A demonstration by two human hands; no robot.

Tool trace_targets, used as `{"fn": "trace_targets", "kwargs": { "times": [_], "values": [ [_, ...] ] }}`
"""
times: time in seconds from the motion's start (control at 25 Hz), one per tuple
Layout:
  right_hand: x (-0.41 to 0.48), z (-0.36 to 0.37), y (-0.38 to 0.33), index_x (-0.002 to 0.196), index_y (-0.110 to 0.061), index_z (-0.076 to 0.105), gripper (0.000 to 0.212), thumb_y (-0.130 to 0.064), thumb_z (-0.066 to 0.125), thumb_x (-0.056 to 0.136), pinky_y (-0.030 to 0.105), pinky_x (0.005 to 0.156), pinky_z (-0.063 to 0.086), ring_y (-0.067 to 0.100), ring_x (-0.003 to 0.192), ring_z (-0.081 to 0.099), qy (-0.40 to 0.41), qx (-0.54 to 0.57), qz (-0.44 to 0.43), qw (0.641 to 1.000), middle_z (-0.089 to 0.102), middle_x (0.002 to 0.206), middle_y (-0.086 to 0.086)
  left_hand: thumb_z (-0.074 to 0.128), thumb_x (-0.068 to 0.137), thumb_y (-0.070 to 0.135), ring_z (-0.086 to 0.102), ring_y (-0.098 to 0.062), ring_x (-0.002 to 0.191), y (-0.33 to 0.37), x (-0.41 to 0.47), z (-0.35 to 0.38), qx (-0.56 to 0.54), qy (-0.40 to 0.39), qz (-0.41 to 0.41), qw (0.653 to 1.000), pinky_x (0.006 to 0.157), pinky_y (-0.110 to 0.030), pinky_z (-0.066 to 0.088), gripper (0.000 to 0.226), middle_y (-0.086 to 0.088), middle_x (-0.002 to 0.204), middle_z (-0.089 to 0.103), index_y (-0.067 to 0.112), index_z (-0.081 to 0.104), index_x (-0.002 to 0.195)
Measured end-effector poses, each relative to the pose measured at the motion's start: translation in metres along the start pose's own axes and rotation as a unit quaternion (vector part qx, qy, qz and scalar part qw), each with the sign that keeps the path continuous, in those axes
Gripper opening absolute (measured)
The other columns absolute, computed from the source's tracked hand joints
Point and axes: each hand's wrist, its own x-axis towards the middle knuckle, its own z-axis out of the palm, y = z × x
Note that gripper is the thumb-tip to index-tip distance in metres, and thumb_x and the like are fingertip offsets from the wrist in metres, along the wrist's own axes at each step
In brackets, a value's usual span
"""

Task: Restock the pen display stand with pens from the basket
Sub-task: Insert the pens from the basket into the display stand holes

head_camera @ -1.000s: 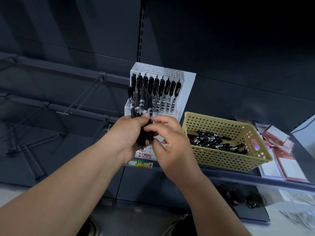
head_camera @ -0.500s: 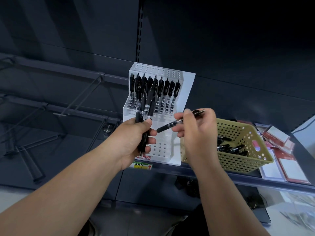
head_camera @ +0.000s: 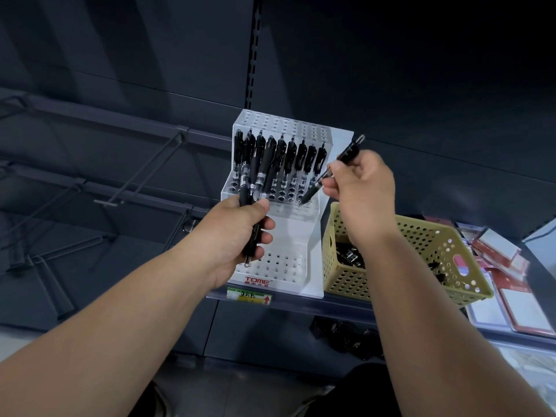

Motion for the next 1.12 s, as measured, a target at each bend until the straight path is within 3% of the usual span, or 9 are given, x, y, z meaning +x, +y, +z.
{"fn": "trace_targets", "kwargs": {
  "times": [0.2, 0.28, 0.36, 0.52, 0.76, 0.92, 1.12],
  "values": [
    [0.027, 0.019, 0.004, 0.091, -0.016, 0.055, 0.014, -0.021, 0.046, 0.102, 0.027, 0.075, 0.059, 0.011, 0.078, 0.068, 0.005, -0.045, -0.044, 0.998, 0.067, 0.09, 0.008, 0.053, 0.097, 0.024, 0.052, -0.011, 0.056, 0.0, 0.012, -0.004, 0.028, -0.001, 0.033, 0.999, 0.048, -0.025, 0.042, 0.008, 0.0, 0.072, 0.059, 0.016, 0.055, 0.099],
    [0.035, 0.029, 0.009, 0.093, -0.009, 0.055, 0.017, -0.021, 0.046, 0.102, 0.027, 0.072, 0.059, 0.009, 0.076, 0.067, 0.001, -0.065, -0.05, 0.997, 0.067, 0.093, 0.012, 0.053, 0.097, 0.024, 0.052, -0.011, 0.057, -0.001, 0.016, -0.005, 0.04, -0.001, 0.04, 0.998, 0.05, -0.025, 0.042, 0.01, 0.0, 0.073, 0.059, 0.015, 0.055, 0.102],
    [0.042, 0.037, 0.013, 0.1, -0.003, 0.056, 0.021, -0.022, 0.046, 0.102, 0.029, 0.071, 0.058, 0.007, 0.073, 0.066, -0.003, -0.087, -0.049, 0.995, 0.067, 0.092, 0.012, 0.052, 0.097, 0.024, 0.052, -0.011, 0.058, -0.001, 0.019, -0.007, 0.05, 0.0, 0.041, 0.998, 0.051, -0.024, 0.043, 0.011, 0.0, 0.075, 0.059, 0.015, 0.055, 0.103],
    [0.053, 0.044, 0.013, 0.103, -0.007, 0.06, 0.02, -0.022, 0.047, 0.101, 0.034, 0.071, 0.058, 0.009, 0.072, 0.066, -0.007, -0.106, -0.056, 0.993, 0.067, 0.083, 0.007, 0.052, 0.098, 0.024, 0.053, -0.01, 0.058, -0.001, 0.026, -0.014, 0.051, 0.007, 0.036, 0.998, 0.053, -0.024, 0.044, 0.008, 0.001, 0.074, 0.059, 0.018, 0.056, 0.1],
    [0.062, 0.046, 0.018, 0.102, -0.002, 0.059, 0.024, -0.024, 0.049, 0.1, 0.043, 0.074, 0.057, 0.008, 0.066, 0.066, 0.007, -0.16, -0.084, 0.984, 0.067, 0.085, 0.014, 0.053, 0.097, 0.023, 0.052, -0.008, 0.055, -0.003, 0.034, -0.019, 0.046, 0.008, 0.026, 0.999, 0.051, -0.024, 0.044, 0.007, 0.001, 0.073, 0.059, 0.018, 0.057, 0.099],
    [0.064, 0.051, 0.034, 0.089, 0.0, 0.055, 0.03, -0.029, 0.053, 0.098, 0.051, 0.064, 0.054, 0.037, 0.077, 0.066, 0.001, -0.21, -0.086, 0.974, 0.065, 0.081, 0.024, 0.052, 0.097, 0.023, 0.052, -0.009, 0.055, -0.004, 0.036, -0.02, 0.049, 0.005, 0.022, 0.999, 0.051, -0.024, 0.044, 0.007, 0.0, 0.074, 0.059, 0.018, 0.056, 0.1],
    [0.063, 0.059, 0.046, 0.083, -0.009, 0.054, 0.026, -0.03, 0.055, 0.098, 0.046, 0.069, 0.055, 0.028, 0.076, 0.069, -0.002, -0.246, -0.068, 0.967, 0.065, 0.073, 0.012, 0.052, 0.097, 0.023, 0.052, -0.01, 0.057, -0.004, 0.036, -0.022, 0.047, 0.005, 0.019, 0.999, 0.051, -0.023, 0.044, 0.008, 0.0, 0.075, 0.059, 0.019, 0.056, 0.102]
  ]
}}
